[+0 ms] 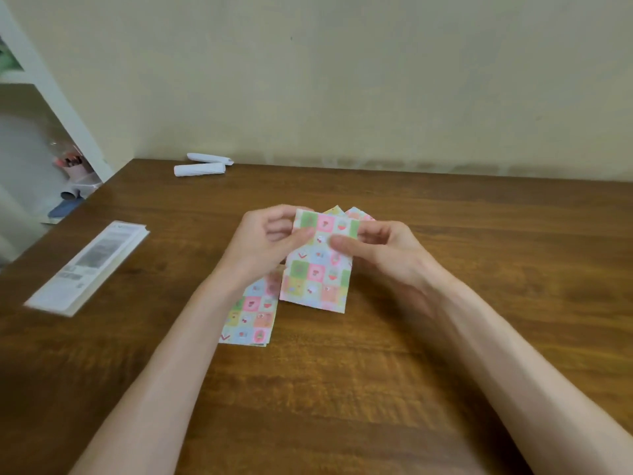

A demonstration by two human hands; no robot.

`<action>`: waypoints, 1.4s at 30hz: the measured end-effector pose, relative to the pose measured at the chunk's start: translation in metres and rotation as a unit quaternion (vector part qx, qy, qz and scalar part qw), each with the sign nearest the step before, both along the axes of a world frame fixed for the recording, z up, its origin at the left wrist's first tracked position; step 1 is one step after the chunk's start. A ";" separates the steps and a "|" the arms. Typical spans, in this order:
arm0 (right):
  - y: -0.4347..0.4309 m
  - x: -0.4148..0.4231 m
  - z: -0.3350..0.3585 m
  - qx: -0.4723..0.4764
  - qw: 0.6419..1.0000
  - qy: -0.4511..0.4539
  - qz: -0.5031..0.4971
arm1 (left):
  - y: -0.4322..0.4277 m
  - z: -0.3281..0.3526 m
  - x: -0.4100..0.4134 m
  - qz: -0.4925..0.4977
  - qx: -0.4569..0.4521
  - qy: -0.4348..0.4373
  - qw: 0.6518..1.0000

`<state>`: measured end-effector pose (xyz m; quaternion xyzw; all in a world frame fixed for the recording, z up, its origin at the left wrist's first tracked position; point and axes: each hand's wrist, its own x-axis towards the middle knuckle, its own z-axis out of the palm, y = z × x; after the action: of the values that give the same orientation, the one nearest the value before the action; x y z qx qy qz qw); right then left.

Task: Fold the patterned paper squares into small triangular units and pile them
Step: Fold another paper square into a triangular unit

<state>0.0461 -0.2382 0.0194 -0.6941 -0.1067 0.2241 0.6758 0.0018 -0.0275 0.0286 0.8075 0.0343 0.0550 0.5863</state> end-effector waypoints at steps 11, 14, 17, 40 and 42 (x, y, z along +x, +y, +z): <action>-0.069 -0.026 -0.007 -0.205 0.734 -0.633 -0.138 | -0.036 -0.015 -0.002 -0.068 0.169 -0.213 0.960; -0.075 -0.022 -0.031 -0.303 0.685 -0.662 -0.039 | -0.037 -0.026 -0.002 -0.110 0.284 -0.243 0.921; -0.078 -0.026 -0.051 -0.317 0.756 -0.573 0.015 | -0.039 -0.039 -0.002 -0.154 0.364 -0.182 0.900; -0.095 -0.023 -0.040 -0.267 0.891 -0.366 0.033 | -0.044 -0.037 -0.008 -0.165 0.344 -0.059 0.923; -0.092 -0.023 -0.041 -0.272 0.895 -0.352 0.025 | -0.044 -0.037 -0.008 -0.160 0.346 -0.050 0.923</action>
<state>0.0226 -0.3303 -0.0212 -0.8814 -0.2896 0.0024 0.3732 -0.0062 -0.0717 -0.0081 0.9511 -0.1461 0.0089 0.2719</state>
